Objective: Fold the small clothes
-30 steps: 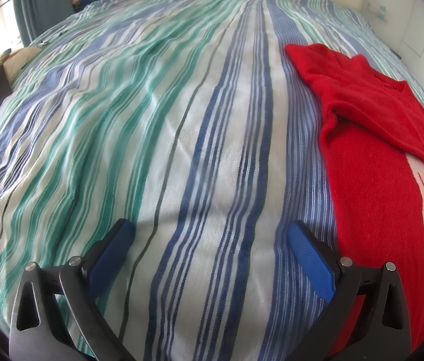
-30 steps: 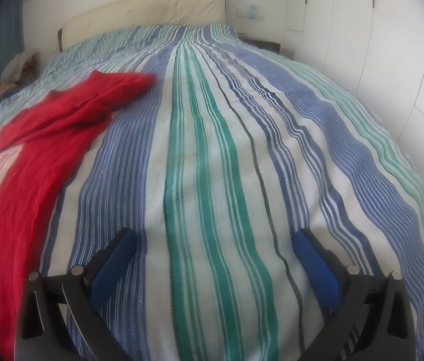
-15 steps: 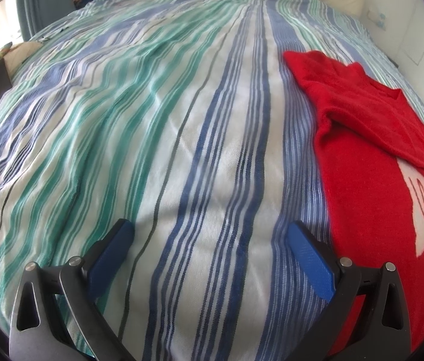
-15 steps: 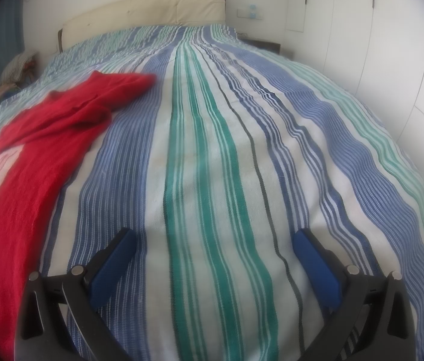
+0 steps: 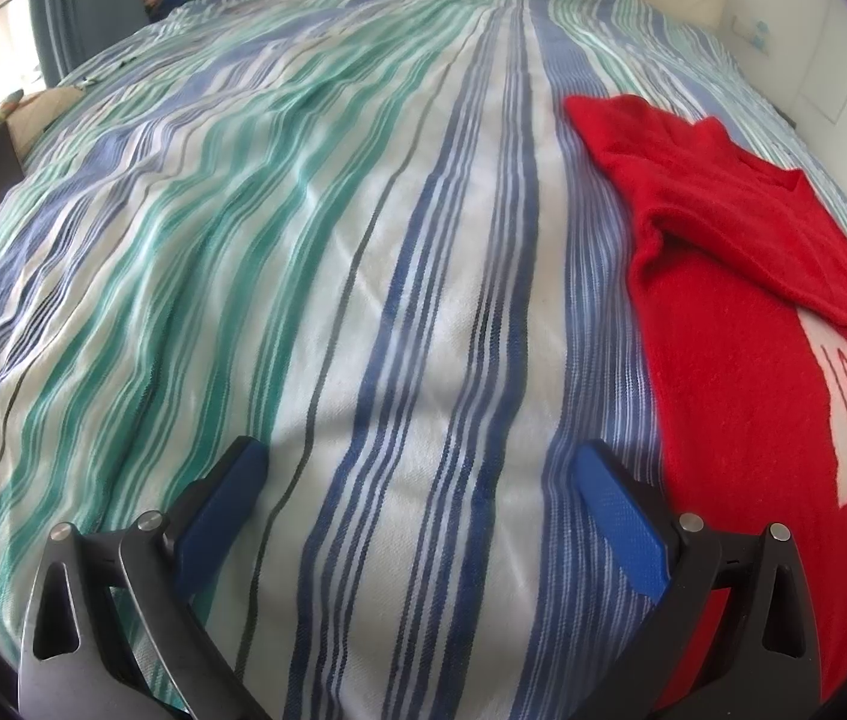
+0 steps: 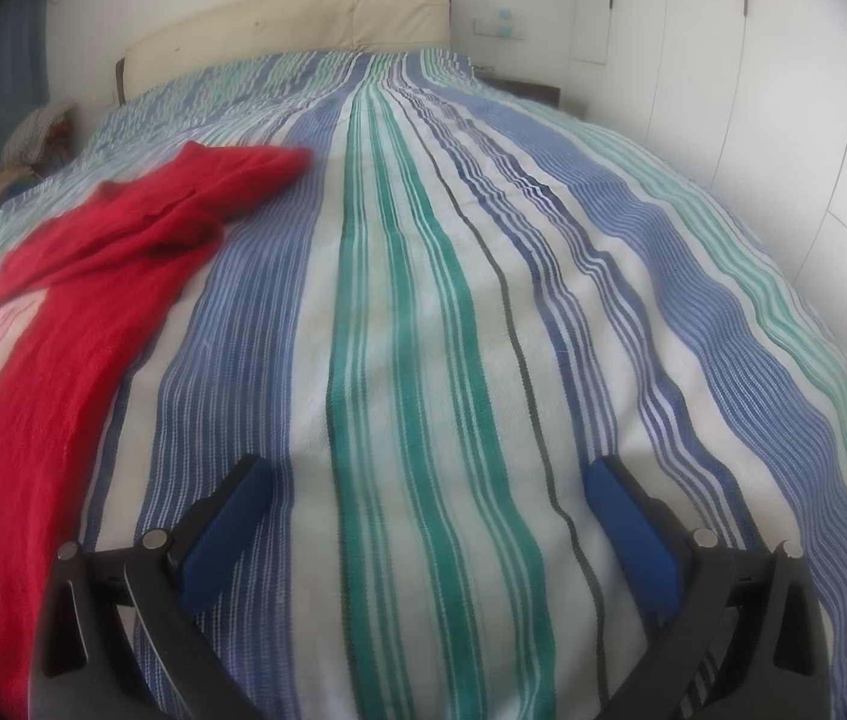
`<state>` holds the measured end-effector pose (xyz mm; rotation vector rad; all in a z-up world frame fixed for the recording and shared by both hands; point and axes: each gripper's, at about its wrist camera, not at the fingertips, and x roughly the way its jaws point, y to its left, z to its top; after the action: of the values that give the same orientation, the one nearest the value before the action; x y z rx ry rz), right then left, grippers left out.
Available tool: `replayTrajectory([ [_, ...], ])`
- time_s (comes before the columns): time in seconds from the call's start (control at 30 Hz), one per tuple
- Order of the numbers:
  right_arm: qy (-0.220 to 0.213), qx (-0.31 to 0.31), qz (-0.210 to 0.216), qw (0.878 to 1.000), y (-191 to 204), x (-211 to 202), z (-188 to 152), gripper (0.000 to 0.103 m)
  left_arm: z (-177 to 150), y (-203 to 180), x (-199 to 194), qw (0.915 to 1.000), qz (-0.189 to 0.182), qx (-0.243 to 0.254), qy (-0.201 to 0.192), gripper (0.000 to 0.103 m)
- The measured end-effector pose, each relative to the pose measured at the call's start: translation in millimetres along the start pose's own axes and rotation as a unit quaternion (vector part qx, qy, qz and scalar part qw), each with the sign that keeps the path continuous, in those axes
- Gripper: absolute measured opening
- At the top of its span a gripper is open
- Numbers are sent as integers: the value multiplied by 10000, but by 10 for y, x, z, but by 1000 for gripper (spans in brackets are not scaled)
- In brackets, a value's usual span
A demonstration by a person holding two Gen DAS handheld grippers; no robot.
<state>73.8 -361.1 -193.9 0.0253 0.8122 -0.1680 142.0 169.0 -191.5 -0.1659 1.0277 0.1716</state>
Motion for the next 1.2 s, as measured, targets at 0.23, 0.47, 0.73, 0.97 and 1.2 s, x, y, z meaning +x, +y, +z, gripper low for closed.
replayTrajectory([
  [0.23, 0, 0, 0, 10000, 3, -1, -1, 103, -1, -3, 0, 10000, 2, -1, -1, 103],
  [0.47, -1, 0, -1, 10000, 4, -3, -1, 103, 1, -1, 3, 10000, 4, 0, -2, 103],
  [0.73, -1, 0, -1, 10000, 3, -3, -2, 103, -1, -6, 0, 10000, 3, -2, -3, 103],
  [0.97, -1, -1, -3, 10000, 5, -3, -4, 103, 38, 11, -66, 9997, -89, -80, 229, 102],
  [1.2, 103, -8, 5, 9999, -23, 7, 38, 103, 198, 173, -774, 9955, -936, -94, 145, 102],
])
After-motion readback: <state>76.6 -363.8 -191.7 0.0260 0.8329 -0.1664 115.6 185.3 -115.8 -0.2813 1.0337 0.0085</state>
